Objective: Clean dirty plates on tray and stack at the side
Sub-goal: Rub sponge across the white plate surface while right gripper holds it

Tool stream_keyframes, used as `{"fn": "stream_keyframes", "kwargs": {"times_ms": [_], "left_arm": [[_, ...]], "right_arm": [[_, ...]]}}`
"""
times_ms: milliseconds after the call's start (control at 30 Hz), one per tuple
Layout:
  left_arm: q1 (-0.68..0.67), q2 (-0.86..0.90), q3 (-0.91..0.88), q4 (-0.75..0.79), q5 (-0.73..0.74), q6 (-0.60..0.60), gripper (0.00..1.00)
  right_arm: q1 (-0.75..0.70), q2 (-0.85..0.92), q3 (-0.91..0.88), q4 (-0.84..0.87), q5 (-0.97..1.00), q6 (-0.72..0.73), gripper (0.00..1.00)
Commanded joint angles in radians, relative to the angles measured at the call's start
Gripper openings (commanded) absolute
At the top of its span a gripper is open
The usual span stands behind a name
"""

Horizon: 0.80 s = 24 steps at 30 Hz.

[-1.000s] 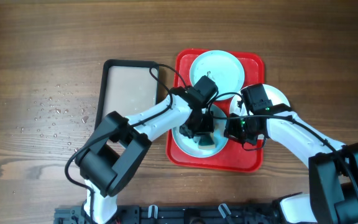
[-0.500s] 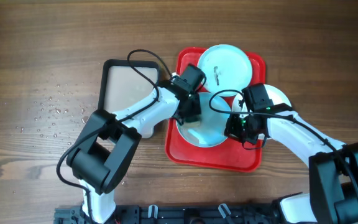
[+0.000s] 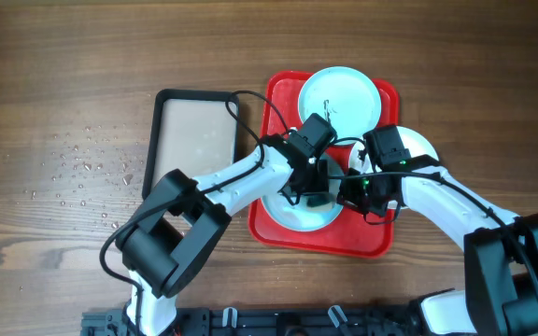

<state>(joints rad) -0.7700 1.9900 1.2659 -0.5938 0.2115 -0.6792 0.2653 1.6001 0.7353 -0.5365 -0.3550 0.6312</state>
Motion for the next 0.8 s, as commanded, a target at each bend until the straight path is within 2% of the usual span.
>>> {"fn": "stream_keyframes", "kwargs": {"times_ms": [0,133,200,300,367,467,600,700,767], "left_arm": [[0.058,0.048,-0.037,-0.15,-0.291,-0.01,0.04],[0.087,0.047,-0.035,-0.22,-0.592,-0.01,0.04],[0.087,0.047,-0.035,-0.218,-0.66,-0.01,0.04],[0.087,0.047,-0.035,-0.204,-0.673,-0.037,0.04],[0.087,0.047,-0.035,-0.196,-0.569,-0.056,0.04],[0.087,0.047,-0.035,-0.185,-0.222,-0.054,0.04],[0.087,0.047,-0.035,-0.173,0.038,0.063,0.04],[0.087,0.047,-0.035,-0.175,0.057,0.219,0.04],[0.082,0.047,-0.035,-0.174,0.053,0.232,0.04]], "right_arm": [[0.001,0.026,-0.011,-0.006,0.071,-0.003,0.04],[0.001,0.026,-0.011,-0.006,0.071,-0.003,0.04],[0.001,0.026,-0.011,-0.006,0.071,-0.003,0.04],[0.001,0.026,-0.011,-0.006,0.071,-0.004,0.04],[0.001,0.026,-0.011,-0.007,0.071,-0.003,0.04],[0.001,0.026,-0.011,-0.007,0.071,-0.003,0.04],[0.001,0.026,-0.011,-0.006,0.071,-0.003,0.04],[0.001,0.026,-0.011,0.003,0.071,0.014,0.04],[0.001,0.026,-0.011,0.016,0.067,0.027,0.04]]}}
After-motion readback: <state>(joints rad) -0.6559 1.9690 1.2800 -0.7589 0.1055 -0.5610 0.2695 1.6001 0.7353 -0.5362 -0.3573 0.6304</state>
